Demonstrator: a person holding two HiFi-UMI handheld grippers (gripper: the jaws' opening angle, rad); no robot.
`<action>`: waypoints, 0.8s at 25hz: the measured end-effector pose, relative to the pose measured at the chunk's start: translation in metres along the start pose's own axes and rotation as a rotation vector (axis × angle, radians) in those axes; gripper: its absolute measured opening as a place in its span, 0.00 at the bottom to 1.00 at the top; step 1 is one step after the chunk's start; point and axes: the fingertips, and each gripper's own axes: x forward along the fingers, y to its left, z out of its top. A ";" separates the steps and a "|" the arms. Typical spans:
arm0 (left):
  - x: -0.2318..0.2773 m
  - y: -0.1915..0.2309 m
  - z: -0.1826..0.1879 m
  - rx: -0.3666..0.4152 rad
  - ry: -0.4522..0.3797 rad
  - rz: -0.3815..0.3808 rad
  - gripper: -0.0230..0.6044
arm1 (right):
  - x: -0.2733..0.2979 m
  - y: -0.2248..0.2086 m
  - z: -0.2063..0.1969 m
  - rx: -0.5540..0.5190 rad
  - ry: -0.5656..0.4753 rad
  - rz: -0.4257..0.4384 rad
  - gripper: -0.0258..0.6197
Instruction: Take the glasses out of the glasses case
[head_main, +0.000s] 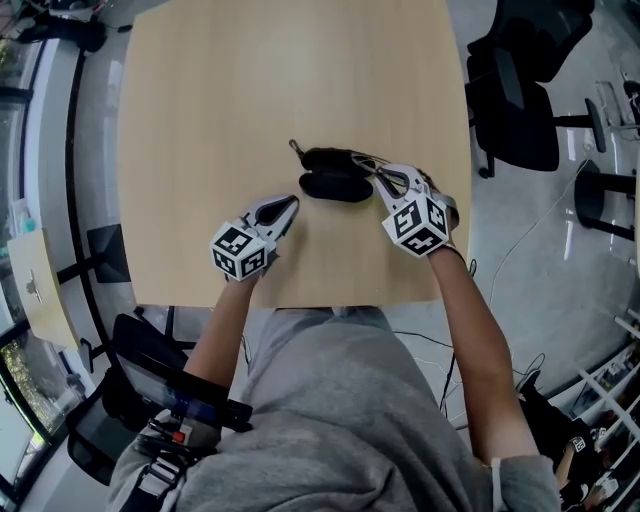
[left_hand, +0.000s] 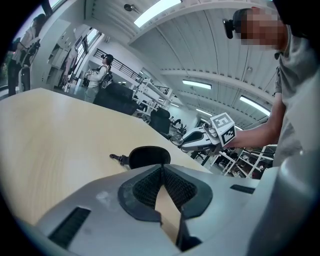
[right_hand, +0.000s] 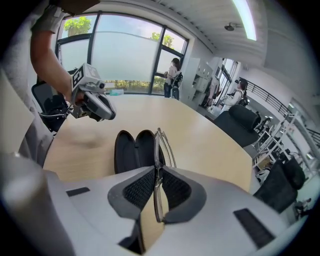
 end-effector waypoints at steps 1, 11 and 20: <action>-0.002 -0.002 0.000 0.001 -0.001 0.001 0.05 | -0.004 -0.004 -0.007 0.014 0.006 -0.011 0.11; -0.028 -0.013 0.002 0.017 -0.006 0.025 0.05 | -0.019 -0.027 -0.075 0.155 0.076 -0.066 0.12; -0.061 -0.025 -0.007 0.027 -0.007 0.058 0.05 | -0.011 -0.019 -0.120 0.226 0.157 -0.060 0.12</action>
